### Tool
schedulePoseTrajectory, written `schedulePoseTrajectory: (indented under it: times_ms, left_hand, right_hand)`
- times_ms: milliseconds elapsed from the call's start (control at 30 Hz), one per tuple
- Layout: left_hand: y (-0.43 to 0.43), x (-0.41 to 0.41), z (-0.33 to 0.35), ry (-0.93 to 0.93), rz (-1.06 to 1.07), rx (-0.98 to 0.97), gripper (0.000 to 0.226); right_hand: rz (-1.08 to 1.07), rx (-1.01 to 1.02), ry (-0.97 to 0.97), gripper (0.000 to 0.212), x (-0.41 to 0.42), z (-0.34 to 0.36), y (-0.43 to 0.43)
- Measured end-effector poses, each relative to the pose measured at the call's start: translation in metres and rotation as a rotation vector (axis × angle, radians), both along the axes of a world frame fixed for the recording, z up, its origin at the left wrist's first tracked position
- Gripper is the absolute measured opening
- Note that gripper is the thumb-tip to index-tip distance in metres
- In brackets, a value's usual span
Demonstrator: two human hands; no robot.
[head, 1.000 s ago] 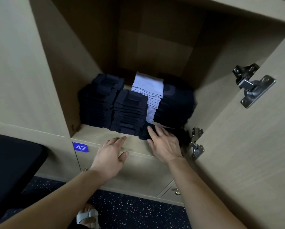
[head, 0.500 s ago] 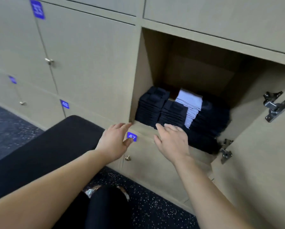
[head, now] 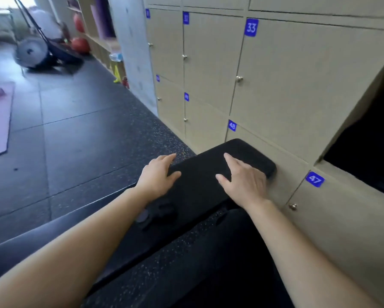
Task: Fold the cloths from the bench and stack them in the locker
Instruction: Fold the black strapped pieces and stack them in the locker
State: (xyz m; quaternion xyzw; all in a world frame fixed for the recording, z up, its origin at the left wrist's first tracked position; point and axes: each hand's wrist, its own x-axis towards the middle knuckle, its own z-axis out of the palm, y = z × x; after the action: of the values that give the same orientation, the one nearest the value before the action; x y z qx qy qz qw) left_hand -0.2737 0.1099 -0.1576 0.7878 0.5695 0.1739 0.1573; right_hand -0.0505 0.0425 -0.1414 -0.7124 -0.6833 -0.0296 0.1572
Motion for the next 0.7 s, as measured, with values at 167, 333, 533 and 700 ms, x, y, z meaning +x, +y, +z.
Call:
schedulePoseTrajectory:
  times_ms: [167, 333, 533, 700]
  left_hand:
    - [-0.01, -0.087, -0.027, 0.035, 0.162, -0.058, 0.062]
    - [-0.023, -0.133, -0.07, 0.049, 0.264, -0.164, 0.062]
    - [-0.035, -0.127, -0.124, 0.089, 0.286, -0.297, 0.067]
    - [-0.032, -0.101, -0.154, 0.12, 0.266, -0.436, 0.07]
  right_hand:
    - [0.122, -0.103, 0.022, 0.063, -0.072, -0.023, 0.011]
    - [0.205, -0.256, 0.005, 0.059, -0.118, -0.05, 0.015]
    - [0.285, -0.473, 0.012, 0.061, -0.148, -0.088, 0.027]
    - [0.395, -0.63, -0.042, 0.067, -0.165, -0.124, 0.042]
